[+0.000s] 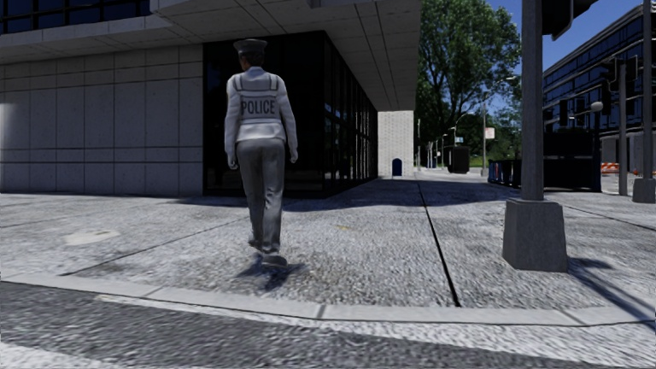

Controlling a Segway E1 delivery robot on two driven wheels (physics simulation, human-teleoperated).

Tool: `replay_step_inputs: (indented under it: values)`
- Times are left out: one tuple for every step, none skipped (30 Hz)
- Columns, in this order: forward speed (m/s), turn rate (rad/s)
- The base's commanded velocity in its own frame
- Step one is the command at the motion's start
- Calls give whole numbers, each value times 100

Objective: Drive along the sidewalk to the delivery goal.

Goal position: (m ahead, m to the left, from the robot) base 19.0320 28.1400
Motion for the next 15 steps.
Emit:
replay_step_inputs:
  values:
    - [200,0]
    - [200,0]
    - [200,1]
    - [200,13]
    - [200,13]
    - [200,38]
    - [200,62]
    - [200,73]
    - [200,75]
    - [200,75]
    - [200,75]
    - [200,75]
    - [200,75]
    - [200,75]
    - [200,75]
